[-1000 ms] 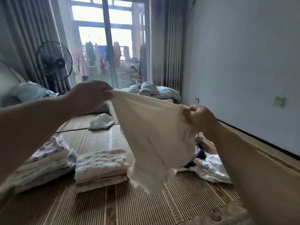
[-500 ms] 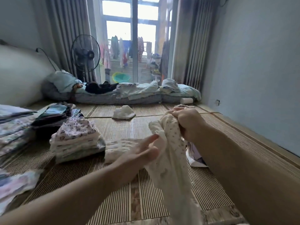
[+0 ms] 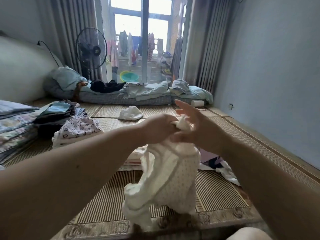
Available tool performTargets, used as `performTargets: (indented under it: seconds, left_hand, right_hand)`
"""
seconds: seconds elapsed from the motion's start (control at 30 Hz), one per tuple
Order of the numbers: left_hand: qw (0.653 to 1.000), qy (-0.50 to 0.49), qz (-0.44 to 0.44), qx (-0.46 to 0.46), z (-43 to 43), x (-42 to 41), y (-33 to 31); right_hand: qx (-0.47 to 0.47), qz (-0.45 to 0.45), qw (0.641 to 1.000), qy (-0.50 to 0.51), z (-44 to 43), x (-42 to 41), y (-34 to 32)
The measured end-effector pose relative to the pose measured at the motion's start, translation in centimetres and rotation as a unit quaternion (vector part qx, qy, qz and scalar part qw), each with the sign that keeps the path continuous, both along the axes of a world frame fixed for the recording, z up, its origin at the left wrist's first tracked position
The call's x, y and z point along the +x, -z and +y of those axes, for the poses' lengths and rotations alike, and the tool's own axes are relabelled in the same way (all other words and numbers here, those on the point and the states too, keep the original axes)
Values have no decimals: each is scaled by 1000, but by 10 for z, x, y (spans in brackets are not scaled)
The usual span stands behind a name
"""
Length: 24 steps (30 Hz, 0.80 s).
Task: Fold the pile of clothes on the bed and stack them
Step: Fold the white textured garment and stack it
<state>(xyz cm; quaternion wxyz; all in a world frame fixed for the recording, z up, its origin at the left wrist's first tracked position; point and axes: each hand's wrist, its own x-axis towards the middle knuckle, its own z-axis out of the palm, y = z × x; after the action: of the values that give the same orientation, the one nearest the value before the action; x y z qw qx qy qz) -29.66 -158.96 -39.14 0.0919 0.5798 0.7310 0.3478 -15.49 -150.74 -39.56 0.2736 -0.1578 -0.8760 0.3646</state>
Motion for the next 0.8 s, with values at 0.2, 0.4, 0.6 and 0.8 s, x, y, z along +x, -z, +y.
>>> performTargets:
  seconds: [0.2,0.4,0.6,0.8]
  left_hand:
    - [947,96,-302,57,-11,12,7]
    - [977,71,-186,-70,-30,-2,75]
    - [973,-35,-214,-75,-49,-35,98]
    - [927,-65,-365,54,-62,-60,43]
  right_hand:
    - [187,-107,975,48,-5,-7,-5]
    - [204,9,970,130,-4,1,-22]
    - [36,88,977,190,15,30,-38]
    - [74,-45,978,191,36,58,-26]
